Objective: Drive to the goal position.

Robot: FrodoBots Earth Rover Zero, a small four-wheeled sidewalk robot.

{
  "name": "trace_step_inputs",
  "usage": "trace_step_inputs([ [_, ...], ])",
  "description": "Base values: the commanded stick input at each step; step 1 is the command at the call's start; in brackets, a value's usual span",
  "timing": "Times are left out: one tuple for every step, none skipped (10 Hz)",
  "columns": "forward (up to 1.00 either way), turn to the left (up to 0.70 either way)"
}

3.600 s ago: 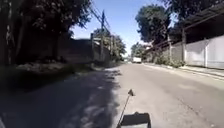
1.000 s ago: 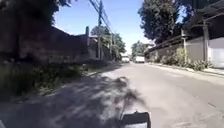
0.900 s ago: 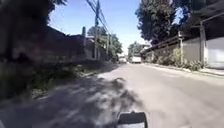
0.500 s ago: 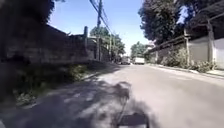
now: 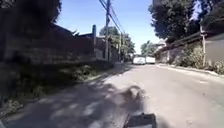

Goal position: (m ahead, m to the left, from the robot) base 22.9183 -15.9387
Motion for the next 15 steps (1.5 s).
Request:
trace_step_inputs([
  [1.0, 0.0],
  [1.0, 0.0],
  [1.0, 0.0],
  [1.0, 0.0],
  [1.0, -0.04],
  [1.0, -0.23],
  [1.0, -0.4],
  [1.0, -0.4],
  [1.0, -0.4],
  [1.0, -0.4],
  [1.0, -0.33],
  [1.0, -0.07],
  [1.0, 0.0],
  [1.0, 0.0],
  [1.0, 0.0],
])
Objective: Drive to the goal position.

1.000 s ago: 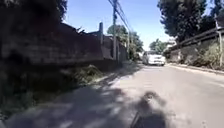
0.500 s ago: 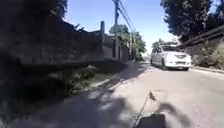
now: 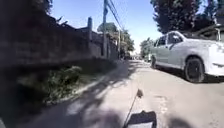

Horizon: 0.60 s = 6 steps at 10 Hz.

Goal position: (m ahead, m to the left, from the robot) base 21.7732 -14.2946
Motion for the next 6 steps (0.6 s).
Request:
trace_step_inputs([
  [1.0, 0.0],
  [1.0, 0.0],
  [1.0, 0.0],
  [1.0, -0.05],
  [1.0, -0.25],
  [1.0, -0.39],
])
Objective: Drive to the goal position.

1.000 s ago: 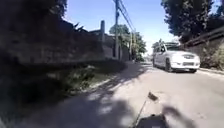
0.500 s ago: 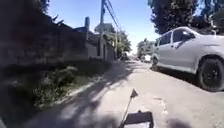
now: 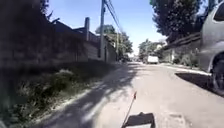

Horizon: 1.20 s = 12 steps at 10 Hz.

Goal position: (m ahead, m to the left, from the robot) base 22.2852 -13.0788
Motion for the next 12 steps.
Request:
trace_step_inputs([
  [1.0, -0.4],
  [1.0, -0.4],
  [1.0, -0.4],
  [1.0, -0.4],
  [1.0, -0.22],
  [1.0, -0.02],
  [1.0, 0.0],
  [1.0, 0.0],
  [1.0, 0.0],
  [1.0, 0.0],
  [1.0, -0.01],
  [1.0, -0.26],
])
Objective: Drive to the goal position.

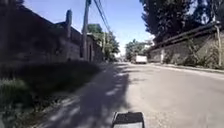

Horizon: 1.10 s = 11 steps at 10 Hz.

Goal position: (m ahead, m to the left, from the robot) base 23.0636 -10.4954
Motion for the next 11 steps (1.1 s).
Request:
trace_step_inputs([
  [1.0, -0.37],
  [1.0, -0.4],
  [1.0, -0.4],
  [1.0, -0.26],
  [1.0, -0.06],
  [1.0, -0.03],
  [1.0, -0.02],
  [1.0, -0.02],
  [1.0, -0.02],
  [1.0, -0.02],
  [1.0, -0.03],
])
